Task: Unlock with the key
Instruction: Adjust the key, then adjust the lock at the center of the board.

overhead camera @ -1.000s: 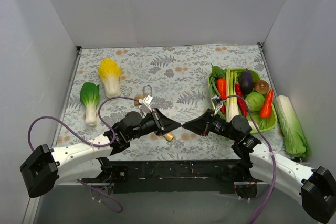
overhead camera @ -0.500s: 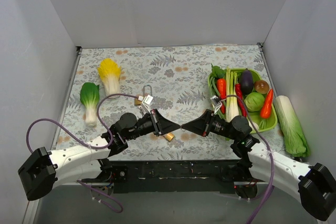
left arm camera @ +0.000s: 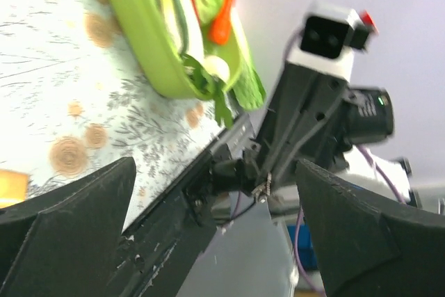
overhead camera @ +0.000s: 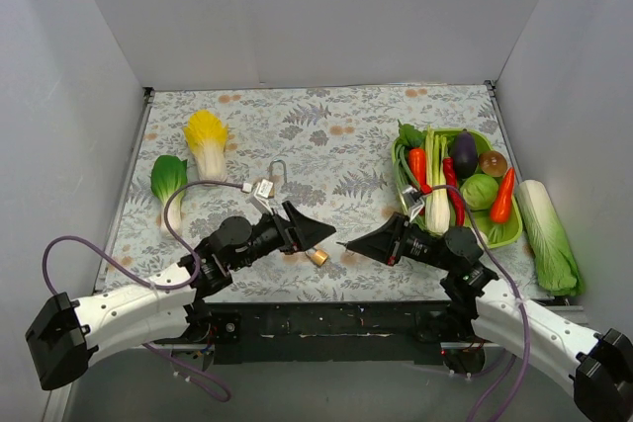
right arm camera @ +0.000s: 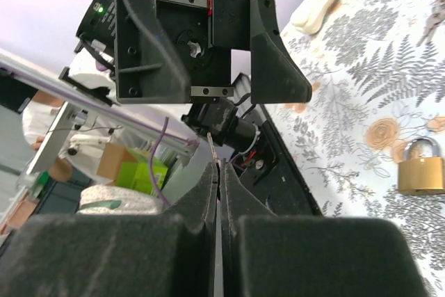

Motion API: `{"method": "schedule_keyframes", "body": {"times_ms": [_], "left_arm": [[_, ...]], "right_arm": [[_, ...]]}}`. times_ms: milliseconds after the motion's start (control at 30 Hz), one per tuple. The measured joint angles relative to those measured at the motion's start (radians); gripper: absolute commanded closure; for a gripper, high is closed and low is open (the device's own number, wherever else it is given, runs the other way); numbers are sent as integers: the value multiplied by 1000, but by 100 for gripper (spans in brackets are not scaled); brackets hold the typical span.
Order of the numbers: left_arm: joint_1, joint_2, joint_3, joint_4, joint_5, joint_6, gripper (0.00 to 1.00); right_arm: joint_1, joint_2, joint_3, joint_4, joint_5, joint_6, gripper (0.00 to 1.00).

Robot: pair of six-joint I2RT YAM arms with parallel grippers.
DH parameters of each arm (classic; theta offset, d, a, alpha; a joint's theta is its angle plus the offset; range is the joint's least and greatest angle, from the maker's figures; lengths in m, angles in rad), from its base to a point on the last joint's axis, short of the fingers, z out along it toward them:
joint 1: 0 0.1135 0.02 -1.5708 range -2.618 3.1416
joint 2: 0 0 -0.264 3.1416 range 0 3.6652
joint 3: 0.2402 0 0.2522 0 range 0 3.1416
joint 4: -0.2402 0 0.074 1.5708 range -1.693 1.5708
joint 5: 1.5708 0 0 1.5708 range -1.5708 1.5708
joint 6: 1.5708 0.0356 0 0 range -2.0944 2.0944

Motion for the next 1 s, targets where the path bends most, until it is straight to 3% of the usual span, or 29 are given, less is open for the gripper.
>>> {"method": "schedule_keyframes", "body": {"times_ms": [67,133,200,333,433,600,833,1000], "left_arm": [[0,-10,-1,-46,-77,-46,2],[0,-8,-7,-81,-141,-132,13],[0,9,-25,-123,-186,-198,18],[-13,152,-3,-258,-232,-263,18],[-76,348,142,-433,-298,-286,17],[-106,548,348,-585,-341,-299,15],[-156,647,426,-863,-417,-306,15],[-158,645,413,-839,-415,-306,19]], "right_arm": [[0,-29,0,-53,26,-29,99],[0,-48,0,-112,54,-57,99],[-3,-59,4,-191,85,-90,99],[-17,-71,43,-394,161,-191,99],[-23,-94,105,-517,209,-258,99],[-24,-174,163,-602,257,-309,99],[-24,-277,163,-706,288,-315,99],[-24,-286,163,-735,290,-315,99]]}}
